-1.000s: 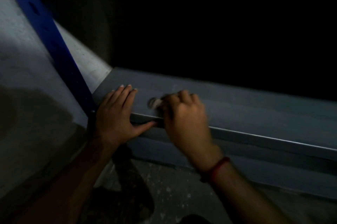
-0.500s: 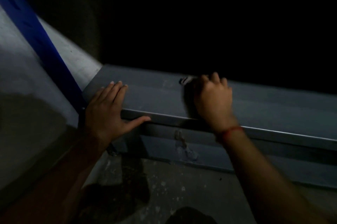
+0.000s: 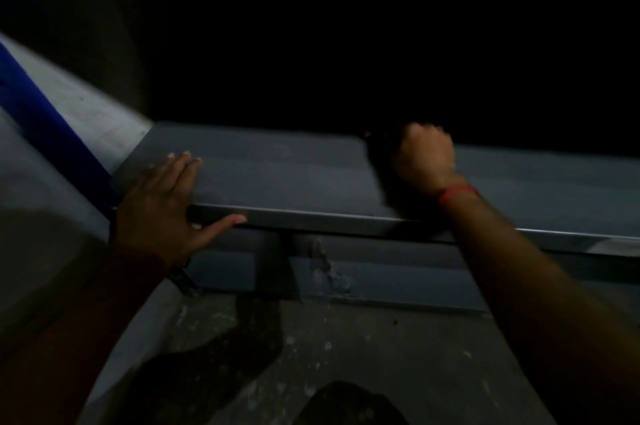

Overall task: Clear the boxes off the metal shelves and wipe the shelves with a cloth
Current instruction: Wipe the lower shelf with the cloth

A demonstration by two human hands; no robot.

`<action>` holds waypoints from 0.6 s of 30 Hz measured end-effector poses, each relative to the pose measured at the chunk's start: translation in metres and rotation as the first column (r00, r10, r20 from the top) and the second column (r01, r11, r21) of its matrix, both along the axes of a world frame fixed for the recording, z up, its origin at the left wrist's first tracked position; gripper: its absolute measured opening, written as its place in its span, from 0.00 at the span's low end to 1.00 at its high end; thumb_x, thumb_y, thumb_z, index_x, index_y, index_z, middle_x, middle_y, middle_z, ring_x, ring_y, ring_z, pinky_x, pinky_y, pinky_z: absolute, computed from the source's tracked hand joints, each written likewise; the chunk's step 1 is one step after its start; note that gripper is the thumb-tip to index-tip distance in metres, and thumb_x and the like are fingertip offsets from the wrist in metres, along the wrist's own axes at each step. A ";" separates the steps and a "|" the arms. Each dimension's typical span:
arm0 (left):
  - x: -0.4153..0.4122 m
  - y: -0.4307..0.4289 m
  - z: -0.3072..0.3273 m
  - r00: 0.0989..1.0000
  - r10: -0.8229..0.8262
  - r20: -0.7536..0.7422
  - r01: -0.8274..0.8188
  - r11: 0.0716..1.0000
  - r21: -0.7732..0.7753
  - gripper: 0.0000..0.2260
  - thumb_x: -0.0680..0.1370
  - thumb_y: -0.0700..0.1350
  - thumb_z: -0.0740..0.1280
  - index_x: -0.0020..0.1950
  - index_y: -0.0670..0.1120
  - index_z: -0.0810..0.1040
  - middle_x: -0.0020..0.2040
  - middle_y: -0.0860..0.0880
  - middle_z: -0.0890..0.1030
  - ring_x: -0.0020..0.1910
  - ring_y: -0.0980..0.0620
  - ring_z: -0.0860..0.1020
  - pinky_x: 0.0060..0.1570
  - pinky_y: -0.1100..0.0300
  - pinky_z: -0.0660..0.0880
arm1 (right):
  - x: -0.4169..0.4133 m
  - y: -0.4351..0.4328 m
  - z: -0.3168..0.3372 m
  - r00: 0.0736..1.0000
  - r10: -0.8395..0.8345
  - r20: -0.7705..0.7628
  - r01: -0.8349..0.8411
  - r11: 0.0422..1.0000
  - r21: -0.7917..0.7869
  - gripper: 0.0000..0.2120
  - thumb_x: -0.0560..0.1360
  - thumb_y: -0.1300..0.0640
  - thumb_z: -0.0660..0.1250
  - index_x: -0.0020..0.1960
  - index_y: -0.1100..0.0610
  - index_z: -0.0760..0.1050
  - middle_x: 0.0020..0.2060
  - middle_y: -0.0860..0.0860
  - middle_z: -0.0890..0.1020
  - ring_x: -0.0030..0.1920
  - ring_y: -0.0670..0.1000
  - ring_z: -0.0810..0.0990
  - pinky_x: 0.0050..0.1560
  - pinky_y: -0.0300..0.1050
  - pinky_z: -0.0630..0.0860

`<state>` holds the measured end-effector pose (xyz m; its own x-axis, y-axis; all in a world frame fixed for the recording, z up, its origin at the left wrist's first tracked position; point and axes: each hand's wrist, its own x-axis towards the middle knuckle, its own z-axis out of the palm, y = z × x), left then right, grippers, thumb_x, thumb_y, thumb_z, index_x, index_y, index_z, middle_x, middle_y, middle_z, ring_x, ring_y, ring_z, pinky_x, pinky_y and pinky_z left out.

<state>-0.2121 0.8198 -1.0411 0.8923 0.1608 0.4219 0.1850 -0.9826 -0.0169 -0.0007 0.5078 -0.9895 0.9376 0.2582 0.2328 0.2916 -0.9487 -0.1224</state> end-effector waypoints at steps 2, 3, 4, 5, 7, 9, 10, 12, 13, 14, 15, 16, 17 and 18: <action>0.001 -0.004 0.003 0.998 0.034 -0.046 -0.033 0.999 0.005 0.52 0.70 0.79 0.52 0.71 0.35 0.70 0.71 0.35 0.72 0.71 0.36 0.70 0.71 0.39 0.66 | -0.037 -0.011 -0.009 0.990 -0.002 0.144 -0.010 0.997 0.079 0.12 0.77 0.54 0.64 0.55 0.59 0.80 0.53 0.63 0.80 0.52 0.67 0.77 0.49 0.56 0.74; 0.003 -0.008 0.008 0.995 0.060 -0.083 -0.060 0.998 -0.002 0.54 0.69 0.81 0.51 0.72 0.35 0.69 0.72 0.34 0.72 0.72 0.35 0.69 0.72 0.39 0.65 | -0.061 -0.005 -0.013 0.983 0.008 0.185 -0.030 0.993 0.116 0.11 0.76 0.54 0.65 0.54 0.58 0.80 0.51 0.61 0.79 0.50 0.65 0.77 0.46 0.55 0.73; 0.004 -0.013 0.012 0.989 0.086 -0.120 -0.088 0.996 -0.014 0.56 0.67 0.82 0.50 0.72 0.34 0.69 0.72 0.34 0.71 0.72 0.35 0.68 0.72 0.38 0.64 | -0.085 0.006 -0.017 0.977 0.035 0.211 -0.067 0.987 0.146 0.09 0.75 0.54 0.66 0.52 0.57 0.80 0.50 0.59 0.79 0.49 0.64 0.76 0.45 0.54 0.72; 0.007 -0.017 0.017 0.987 0.089 -0.137 -0.093 0.995 -0.022 0.57 0.66 0.83 0.50 0.72 0.34 0.68 0.72 0.33 0.70 0.73 0.35 0.68 0.72 0.38 0.62 | -0.106 0.021 -0.021 0.972 0.077 0.224 -0.117 0.978 0.171 0.09 0.75 0.54 0.66 0.52 0.55 0.80 0.49 0.57 0.79 0.48 0.62 0.76 0.45 0.53 0.72; 0.013 -0.030 0.023 0.992 -0.018 -0.125 0.016 1.000 -0.019 0.56 0.68 0.81 0.49 0.72 0.33 0.68 0.73 0.34 0.69 0.74 0.35 0.67 0.74 0.37 0.59 | -0.132 0.057 -0.021 0.958 0.172 0.230 -0.225 0.947 0.229 0.09 0.74 0.53 0.66 0.51 0.53 0.81 0.48 0.55 0.79 0.47 0.60 0.76 0.44 0.52 0.71; 0.020 -0.052 0.024 0.975 -0.191 -0.112 0.186 0.981 -0.054 0.53 0.71 0.79 0.48 0.76 0.36 0.64 0.77 0.38 0.65 0.76 0.38 0.64 0.76 0.40 0.56 | -0.128 0.087 -0.018 0.925 0.273 0.262 -0.340 0.904 0.257 0.10 0.73 0.52 0.65 0.49 0.55 0.82 0.46 0.55 0.80 0.46 0.61 0.77 0.41 0.52 0.71; 0.024 -0.066 0.022 0.965 -0.245 -0.097 0.238 0.968 -0.076 0.52 0.72 0.78 0.49 0.78 0.37 0.62 0.78 0.39 0.63 0.77 0.40 0.63 0.77 0.42 0.56 | -0.118 0.094 -0.016 0.905 0.327 0.273 -0.397 0.880 0.259 0.11 0.73 0.52 0.64 0.47 0.55 0.82 0.45 0.55 0.80 0.45 0.61 0.77 0.40 0.51 0.72; 0.032 -0.095 0.019 0.966 -0.246 -0.073 0.237 0.965 -0.112 0.53 0.71 0.79 0.51 0.80 0.39 0.57 0.79 0.42 0.62 0.77 0.44 0.63 0.76 0.46 0.59 | -0.088 0.089 -0.013 0.878 0.384 0.285 -0.446 0.873 0.199 0.13 0.74 0.50 0.61 0.46 0.55 0.82 0.44 0.56 0.81 0.44 0.62 0.79 0.39 0.51 0.73; 0.034 -0.104 0.019 0.975 -0.210 -0.071 0.202 0.973 -0.111 0.53 0.70 0.80 0.51 0.81 0.40 0.56 0.79 0.43 0.64 0.76 0.45 0.65 0.76 0.48 0.60 | -0.071 0.077 -0.011 0.885 0.376 0.275 -0.428 0.889 0.162 0.14 0.75 0.49 0.62 0.47 0.55 0.82 0.44 0.57 0.81 0.44 0.63 0.79 0.39 0.50 0.73; 0.035 -0.109 0.020 0.981 -0.178 -0.076 0.171 0.981 -0.097 0.53 0.69 0.81 0.50 0.80 0.42 0.58 0.78 0.44 0.66 0.75 0.46 0.66 0.75 0.49 0.61 | -0.052 0.061 -0.009 0.911 0.337 0.239 -0.374 0.918 0.130 0.14 0.76 0.48 0.62 0.48 0.55 0.82 0.46 0.57 0.82 0.46 0.63 0.80 0.41 0.51 0.74; 0.036 -0.111 0.022 0.983 -0.163 -0.090 0.156 0.984 -0.084 0.53 0.69 0.82 0.49 0.79 0.42 0.61 0.77 0.44 0.67 0.75 0.46 0.67 0.75 0.49 0.61 | -0.035 0.040 -0.006 0.941 0.271 0.204 -0.296 0.949 0.109 0.14 0.77 0.48 0.63 0.51 0.55 0.82 0.48 0.58 0.82 0.48 0.63 0.80 0.44 0.51 0.74; 0.035 -0.109 0.024 0.983 -0.157 -0.097 0.150 0.986 -0.077 0.53 0.68 0.82 0.49 0.78 0.43 0.64 0.77 0.45 0.68 0.75 0.47 0.67 0.74 0.50 0.61 | -0.021 0.019 -0.007 0.961 0.203 0.186 -0.225 0.969 0.105 0.14 0.78 0.48 0.64 0.53 0.55 0.82 0.50 0.59 0.82 0.51 0.64 0.80 0.46 0.52 0.74; 0.035 -0.108 0.025 0.984 -0.152 -0.091 0.146 0.987 -0.074 0.52 0.68 0.82 0.50 0.76 0.44 0.67 0.76 0.46 0.69 0.75 0.47 0.67 0.74 0.51 0.60 | -0.014 -0.004 -0.008 0.975 0.142 0.172 -0.161 0.981 0.105 0.14 0.79 0.49 0.63 0.56 0.55 0.81 0.52 0.60 0.81 0.53 0.64 0.79 0.49 0.52 0.74; 0.035 -0.106 0.025 0.985 -0.150 -0.083 0.144 0.987 -0.074 0.51 0.68 0.82 0.52 0.76 0.44 0.68 0.76 0.46 0.70 0.74 0.48 0.68 0.74 0.51 0.60 | -0.017 -0.021 -0.009 0.981 0.091 0.169 -0.108 0.989 0.099 0.14 0.79 0.50 0.62 0.58 0.56 0.80 0.54 0.60 0.80 0.54 0.65 0.78 0.50 0.53 0.73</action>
<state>-0.1768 0.7143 -1.0160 0.9415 0.0505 0.3333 0.0393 -0.9984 0.0403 -0.0174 0.4867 -0.9986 0.8554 0.3134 0.4125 0.4084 -0.8978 -0.1647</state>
